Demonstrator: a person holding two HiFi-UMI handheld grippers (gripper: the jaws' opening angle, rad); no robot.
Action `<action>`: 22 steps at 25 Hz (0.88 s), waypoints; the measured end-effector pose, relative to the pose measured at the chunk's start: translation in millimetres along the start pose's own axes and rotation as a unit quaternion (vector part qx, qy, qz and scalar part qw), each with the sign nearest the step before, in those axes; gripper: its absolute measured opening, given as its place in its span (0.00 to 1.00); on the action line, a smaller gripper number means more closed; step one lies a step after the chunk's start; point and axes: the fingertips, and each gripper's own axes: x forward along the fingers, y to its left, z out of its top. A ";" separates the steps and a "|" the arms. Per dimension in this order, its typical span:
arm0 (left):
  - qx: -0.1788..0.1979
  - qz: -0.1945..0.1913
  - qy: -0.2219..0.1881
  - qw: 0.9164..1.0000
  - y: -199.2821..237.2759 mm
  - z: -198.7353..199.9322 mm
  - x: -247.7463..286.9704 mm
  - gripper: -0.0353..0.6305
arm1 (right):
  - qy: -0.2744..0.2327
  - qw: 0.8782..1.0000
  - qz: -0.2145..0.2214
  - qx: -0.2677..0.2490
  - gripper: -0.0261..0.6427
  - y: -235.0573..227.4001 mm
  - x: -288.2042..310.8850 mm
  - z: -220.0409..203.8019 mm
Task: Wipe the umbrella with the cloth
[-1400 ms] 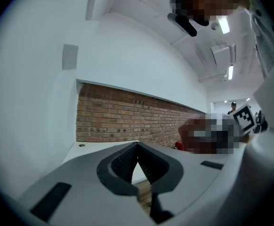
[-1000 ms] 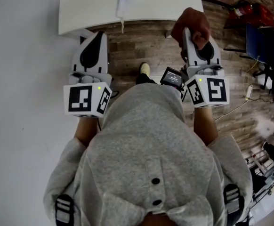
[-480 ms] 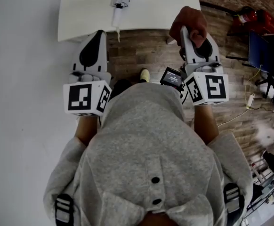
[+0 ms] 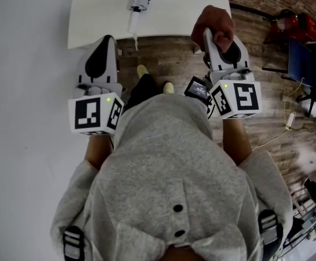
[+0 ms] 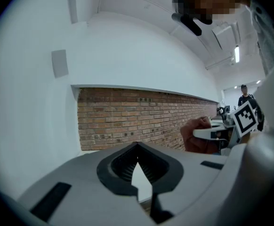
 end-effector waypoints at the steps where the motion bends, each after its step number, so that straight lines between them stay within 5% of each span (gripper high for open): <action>1: 0.000 0.000 -0.001 1.000 1.1 -0.4 1.0 0.08 | 0.000 1.000 0.001 -0.001 0.19 0.7 1.3 -0.7; 22: -0.028 -0.027 0.018 0.999 70.6 -15.6 104.9 0.08 | 0.028 0.999 0.008 -0.020 0.19 -2.1 126.2 -3.0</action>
